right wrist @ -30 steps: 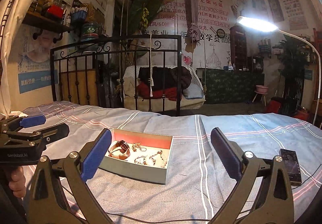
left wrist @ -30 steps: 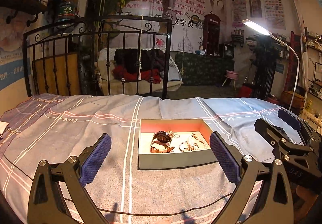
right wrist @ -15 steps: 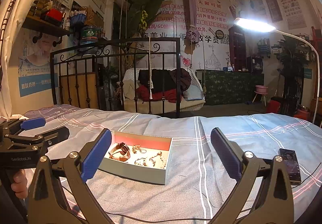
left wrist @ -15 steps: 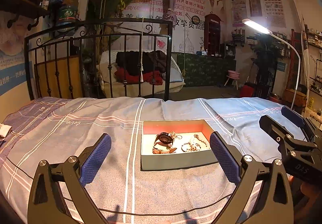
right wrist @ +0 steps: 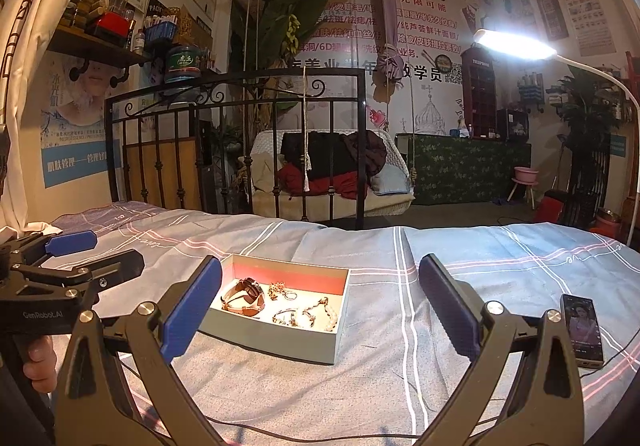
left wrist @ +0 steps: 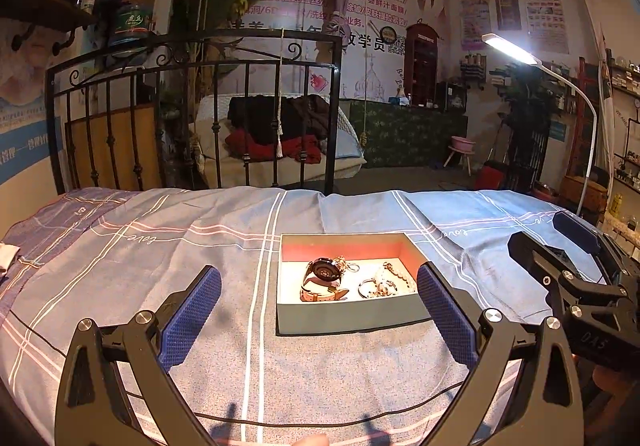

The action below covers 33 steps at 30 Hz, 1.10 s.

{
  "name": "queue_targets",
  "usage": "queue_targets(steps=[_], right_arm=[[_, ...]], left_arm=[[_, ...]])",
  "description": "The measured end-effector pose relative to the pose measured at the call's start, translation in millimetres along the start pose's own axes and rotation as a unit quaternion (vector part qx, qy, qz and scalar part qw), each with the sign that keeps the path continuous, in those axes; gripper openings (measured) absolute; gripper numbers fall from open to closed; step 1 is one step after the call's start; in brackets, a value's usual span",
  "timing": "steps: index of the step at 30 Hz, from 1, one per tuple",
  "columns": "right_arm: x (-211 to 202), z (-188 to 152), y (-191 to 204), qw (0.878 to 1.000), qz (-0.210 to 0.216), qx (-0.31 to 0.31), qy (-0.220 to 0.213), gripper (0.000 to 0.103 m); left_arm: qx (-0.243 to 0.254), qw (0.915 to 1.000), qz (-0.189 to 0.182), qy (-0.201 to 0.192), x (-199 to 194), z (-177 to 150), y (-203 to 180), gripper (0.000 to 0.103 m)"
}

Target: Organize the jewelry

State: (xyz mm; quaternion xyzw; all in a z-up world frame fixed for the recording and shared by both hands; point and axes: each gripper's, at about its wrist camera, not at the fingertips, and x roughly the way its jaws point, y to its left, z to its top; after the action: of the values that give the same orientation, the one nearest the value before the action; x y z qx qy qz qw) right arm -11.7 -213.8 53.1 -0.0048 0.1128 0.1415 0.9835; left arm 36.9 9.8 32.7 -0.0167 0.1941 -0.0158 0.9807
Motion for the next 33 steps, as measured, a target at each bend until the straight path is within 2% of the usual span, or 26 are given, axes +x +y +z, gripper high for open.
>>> queue_targets(steps=[33], right_arm=[[8.5, -3.2, 0.5, 1.0, 0.006, -0.001, 0.016, 0.097]], left_arm=[[-0.001, 0.9999, -0.006, 0.009, 7.8, -2.0, -1.3, 0.096]])
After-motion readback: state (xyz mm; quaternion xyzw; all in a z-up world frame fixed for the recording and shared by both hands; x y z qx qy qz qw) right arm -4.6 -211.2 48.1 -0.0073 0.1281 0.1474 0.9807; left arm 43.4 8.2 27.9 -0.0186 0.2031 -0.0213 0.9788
